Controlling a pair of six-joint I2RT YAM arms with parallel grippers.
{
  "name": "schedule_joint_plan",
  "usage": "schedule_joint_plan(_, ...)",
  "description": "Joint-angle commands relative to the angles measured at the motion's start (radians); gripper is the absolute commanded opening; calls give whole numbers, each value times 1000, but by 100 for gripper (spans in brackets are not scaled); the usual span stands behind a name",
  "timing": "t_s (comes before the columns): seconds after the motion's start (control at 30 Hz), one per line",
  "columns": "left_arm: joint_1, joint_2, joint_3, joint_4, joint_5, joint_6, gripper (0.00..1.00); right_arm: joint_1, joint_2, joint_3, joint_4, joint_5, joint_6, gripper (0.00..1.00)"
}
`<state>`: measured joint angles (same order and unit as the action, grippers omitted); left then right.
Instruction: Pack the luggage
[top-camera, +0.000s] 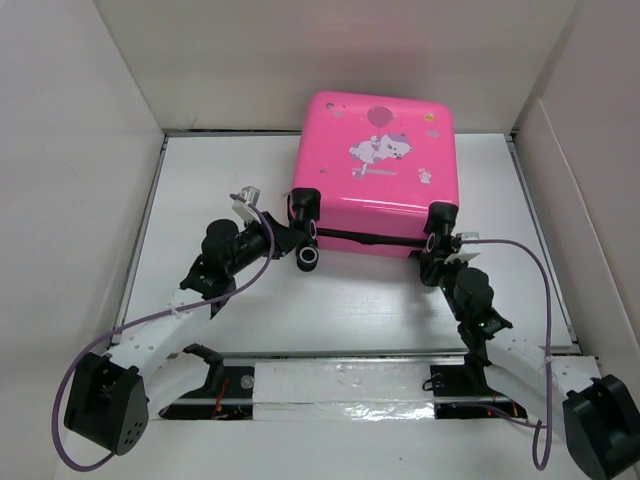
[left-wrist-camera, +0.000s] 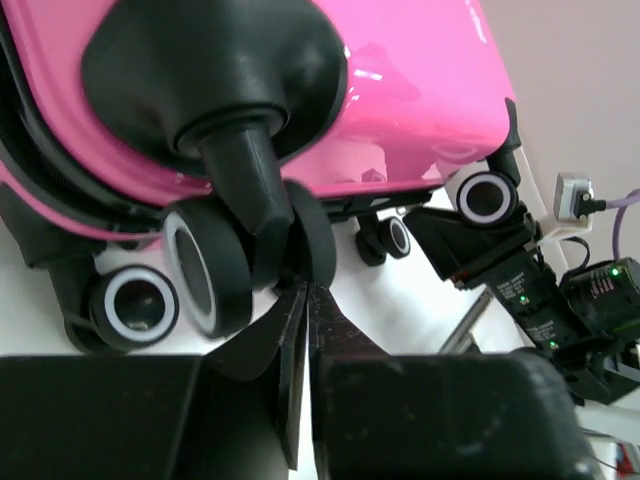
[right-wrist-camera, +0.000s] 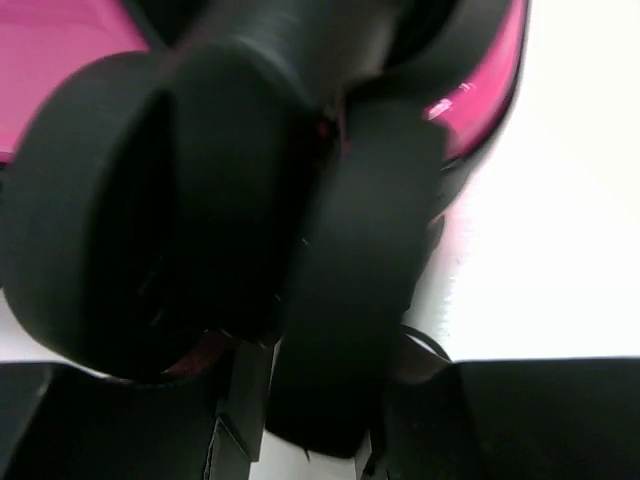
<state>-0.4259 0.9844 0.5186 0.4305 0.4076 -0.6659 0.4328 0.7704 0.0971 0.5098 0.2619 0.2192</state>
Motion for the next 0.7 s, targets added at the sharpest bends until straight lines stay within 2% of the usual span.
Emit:
schedule_joint_plan(0.0,-7,-12,-15,36,69,-8,0,-5,73,9,242,-16,-37,37)
schedule_joint_plan(0.2,-7,-9,-23,48,68,-12,0,-5,190,3,430,-61,-46,34)
schedule_joint_plan(0.23,-7,-9,-22,50,68,-12,0,-5,207,-3,452,-55,-49,30)
schedule_joint_plan(0.27,-7,-9,-22,48,68,-11,0,-5,210,-4,481,-32,-52,21)
schedule_joint_plan(0.33,-7,-4,-22,51,66,-11,0,6,207,0,480,0,-58,17)
schedule_joint_plan(0.37,-7,-6,-23,54,66,-11,0,6,204,1,480,16,-63,10)
schedule_joint_plan(0.47,-7,5,-23,76,62,-18,0,15,188,-2,480,34,-67,0)
schedule_joint_plan(0.63,-7,59,-22,161,79,-46,0,92,225,-2,498,31,-58,0)
schedule_joint_plan(0.67,-7,68,-20,174,82,-57,0,143,242,-2,521,39,-52,0)
